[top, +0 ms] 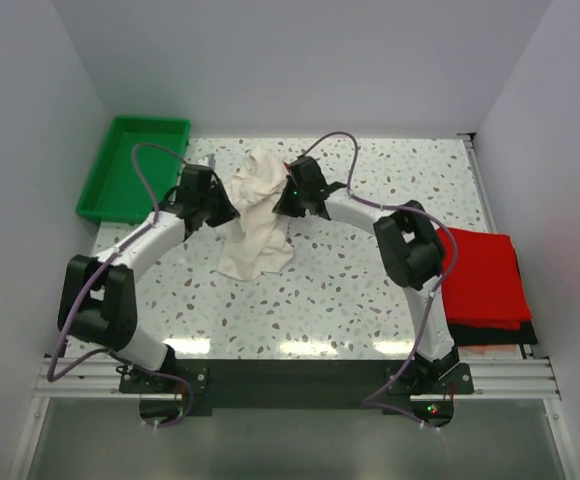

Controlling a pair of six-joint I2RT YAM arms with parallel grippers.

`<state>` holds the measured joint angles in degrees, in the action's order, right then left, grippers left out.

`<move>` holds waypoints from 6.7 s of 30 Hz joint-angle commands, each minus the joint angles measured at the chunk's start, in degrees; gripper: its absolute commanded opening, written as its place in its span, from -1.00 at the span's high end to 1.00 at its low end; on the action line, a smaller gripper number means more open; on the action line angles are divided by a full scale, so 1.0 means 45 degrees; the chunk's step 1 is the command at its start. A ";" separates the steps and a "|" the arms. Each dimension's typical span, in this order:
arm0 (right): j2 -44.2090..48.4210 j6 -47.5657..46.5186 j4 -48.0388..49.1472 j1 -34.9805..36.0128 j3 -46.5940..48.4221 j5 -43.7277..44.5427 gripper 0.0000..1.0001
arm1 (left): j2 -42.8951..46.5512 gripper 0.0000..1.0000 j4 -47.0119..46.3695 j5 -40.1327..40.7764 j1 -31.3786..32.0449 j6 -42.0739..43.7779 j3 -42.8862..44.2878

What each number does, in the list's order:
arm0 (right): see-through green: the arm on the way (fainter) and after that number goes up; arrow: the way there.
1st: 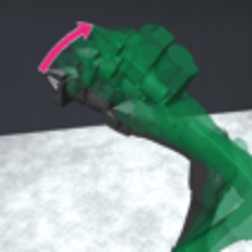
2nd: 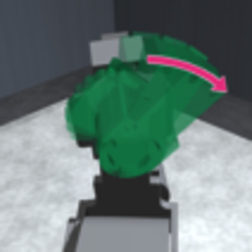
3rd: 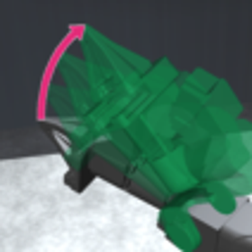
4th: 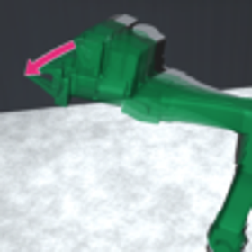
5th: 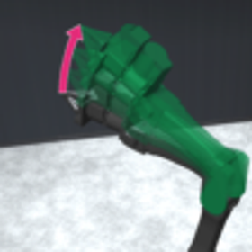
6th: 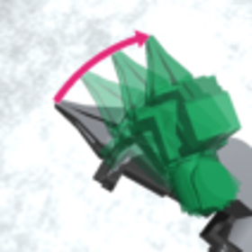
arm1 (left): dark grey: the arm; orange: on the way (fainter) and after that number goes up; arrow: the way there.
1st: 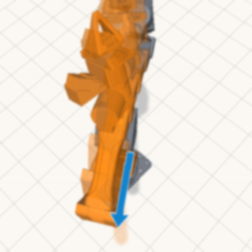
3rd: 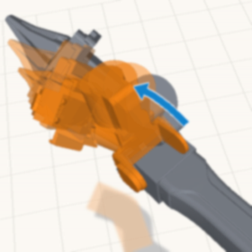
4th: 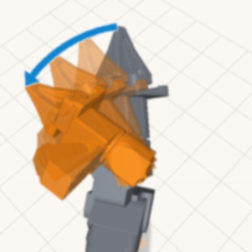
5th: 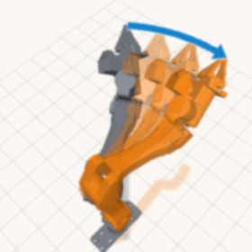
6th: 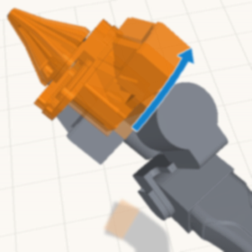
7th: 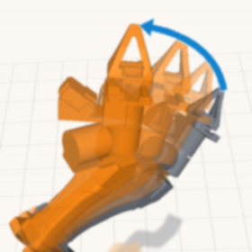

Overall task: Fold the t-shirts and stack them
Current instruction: Flatten the tshirt out

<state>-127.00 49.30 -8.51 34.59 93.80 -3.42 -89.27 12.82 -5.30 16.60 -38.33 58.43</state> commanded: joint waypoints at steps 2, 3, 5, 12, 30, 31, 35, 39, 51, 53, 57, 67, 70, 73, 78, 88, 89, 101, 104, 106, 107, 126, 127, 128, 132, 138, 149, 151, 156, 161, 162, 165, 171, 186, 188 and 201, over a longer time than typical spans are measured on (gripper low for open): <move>0.3760 -0.1401 -0.0822 -0.1043 -0.0939 0.1188 1.00 | 0.1827 1.00 0.0666 0.0144 -0.1691 0.0450 0.0979; 0.4175 -0.1578 -0.0900 -0.1239 -0.1464 0.1248 1.00 | 0.2024 1.00 0.0744 0.0143 -0.1929 0.0567 0.1076; 0.5015 -0.2143 -0.1251 -0.1571 -0.1858 0.1307 1.00 | 0.2376 1.00 0.1153 0.0337 -0.2300 0.0840 0.1622; 0.8101 -0.4332 -0.3438 -0.2647 -0.2037 0.2203 1.00 | 0.2787 1.00 0.2600 0.1567 -0.2693 0.1855 0.4529; 1.4023 -0.7341 -0.6311 -0.2647 0.1303 0.3409 1.00 | 0.5990 1.00 0.3577 0.2116 -0.2771 0.3263 0.9963; 1.4004 -0.7439 -0.6292 -0.2647 0.1343 0.3880 1.00 | 0.6146 1.00 0.3596 0.2057 -0.2771 0.3263 0.9983; 1.3400 -0.8140 -0.6370 -0.2667 0.1752 0.6302 1.00 | 0.6810 1.00 0.3441 0.1434 -0.2771 0.3341 0.9983; 1.2053 -0.8728 -0.5513 -0.2901 0.2454 0.6797 1.00 | 0.6637 1.00 0.3362 0.0477 -0.2771 0.3263 1.0024; 0.0476 -0.8398 -0.7881 -0.3038 1.0944 0.2441 0.01 | 0.4975 1.00 0.1997 0.0258 -0.2791 0.1468 0.3192; -0.0155 -0.7815 -0.8788 -0.3038 1.1558 0.2342 -0.20 | 0.5151 1.00 0.1782 0.0319 -0.2791 0.1291 0.2234; 0.3246 -0.6641 -0.6790 -0.3018 0.5615 0.2849 -0.34 | 0.5639 1.00 0.1216 0.0104 -0.2791 0.1076 0.0164; 1.1206 -0.2914 -0.5022 -0.3018 -0.7185 0.3065 -0.32 | 0.6537 1.00 0.1116 -0.0190 -0.2791 0.0959 -0.1266; 1.2691 -0.2072 -0.4925 -0.3018 -0.9394 0.2869 -0.28 | 0.6713 1.00 0.1077 -0.0345 -0.2791 0.0978 -0.1481; 1.3475 -0.1641 -0.4651 -0.3018 -1.0997 0.3161 -0.22 | 0.6753 1.00 0.1077 -0.0501 -0.2791 0.1017 -0.1520; 1.3184 -0.1483 -0.4768 -0.3038 -1.1429 0.3650 -0.21 | 0.6792 1.00 0.1116 -0.0599 -0.2791 0.1115 -0.1579; 1.1525 -0.1210 -0.3539 -0.3018 -1.1918 0.3398 -0.18 | 0.6889 1.00 0.0999 -0.0639 -0.2791 0.1192 -0.1872; 1.1446 -0.1190 -0.3461 -0.2999 -1.1976 0.3378 -0.17 | 0.6890 1.00 0.0999 -0.0581 -0.2791 0.1193 -0.1872; 1.0236 -0.0994 -0.2777 -0.2589 -1.2387 0.3162 0.01 | 0.7006 1.00 0.0862 -0.0599 -0.2791 0.1095 -0.2380; 0.9961 -0.0994 -0.2737 -0.2491 -1.2367 0.3258 0.30 | 0.7201 1.00 0.0959 -0.0483 -0.2791 0.1134 -0.2555; 0.9999 -0.0994 -0.2814 -0.2491 -1.2387 0.3299 0.58 | 0.7221 1.00 0.0941 -0.0443 -0.2791 0.1153 -0.2672; 1.0135 -0.0994 -0.2873 -0.2491 -1.2368 0.3299 0.73 | 0.7299 1.00 0.0960 -0.0405 -0.2791 0.1154 -0.2712; 1.5761 -0.3279 -0.8907 -0.2764 -0.4681 0.5193 1.00 | 0.9545 1.00 0.3166 0.1158 -0.2791 0.1545 0.0623; 1.5819 -0.3318 -0.9102 -0.2764 -0.4266 0.5232 1.00 | 0.9662 1.00 0.3302 0.1139 -0.2791 0.1525 0.0898; 1.5955 -0.3396 -0.9452 -0.2764 -0.3876 0.5310 1.00 | 0.9895 1.00 0.3400 0.1139 -0.2791 0.1486 0.1191; 1.6249 -0.3650 -1.0313 -0.2764 -0.1536 0.5642 1.00 | 1.0287 1.00 0.3791 0.1448 -0.2791 0.1194 0.3355; 1.6523 -0.4060 -1.1583 -0.2745 0.1667 0.5994 1.00 | 1.0503 1.00 0.4279 0.1704 -0.2791 0.0919 0.6405; 1.6035 -0.4626 -1.1295 -0.2745 0.3845 0.5353 1.00 | 0.9527 1.00 0.3657 0.1862 -0.2771 0.0607 0.8210; 1.5899 -0.4608 -1.0438 -0.2745 0.3220 0.5214 1.00 | 0.9216 1.00 0.2799 0.1861 -0.2771 0.0607 0.7662; 1.4611 -0.4802 -0.8249 -0.2745 0.1755 0.5194 1.00 | 0.7811 1.00 0.0499 0.1608 -0.2771 0.0470 0.6469; 1.2113 -0.5153 -0.5437 -0.2842 0.1771 0.4921 1.00 | 0.4766 1.00 -0.1557 0.1374 -0.2791 0.0606 0.7030; 1.0987 -0.5154 -0.5065 -0.2939 0.2024 0.4804 1.00 | 0.4219 1.00 -0.2120 0.1276 -0.2810 0.0665 0.7343; 0.8527 -0.5096 -0.4028 -0.3525 0.3857 0.3771 1.00 | 0.1740 1.00 -0.3058 0.0908 -0.2907 0.0860 0.9235; 0.4536 -0.4413 -0.3148 -0.4833 0.9597 0.1972 1.00 | -0.3827 1.00 -0.2869 -0.0576 -0.4037 0.0023 1.6614; 0.6851 -0.2616 0.0564 -0.6768 0.3283 0.0780 1.00 | -0.1981 1.00 -0.7985 -0.2358 -0.6032 -0.1893 1.1417; 0.7263 -0.2362 0.0661 -0.6827 0.1279 0.0448 1.00 | -0.1024 1.00 -0.8392 -0.2493 -0.6033 -0.2010 0.9093; 1.0097 -0.1522 0.0156 -0.7042 -0.8458 -0.0529 1.00 | 0.4170 1.00 -0.7420 -0.1732 -0.6052 -0.3845 -0.3423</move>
<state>-87.05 41.28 -8.60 3.40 57.95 -4.29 -76.03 -20.88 -14.72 -10.13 -51.90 50.37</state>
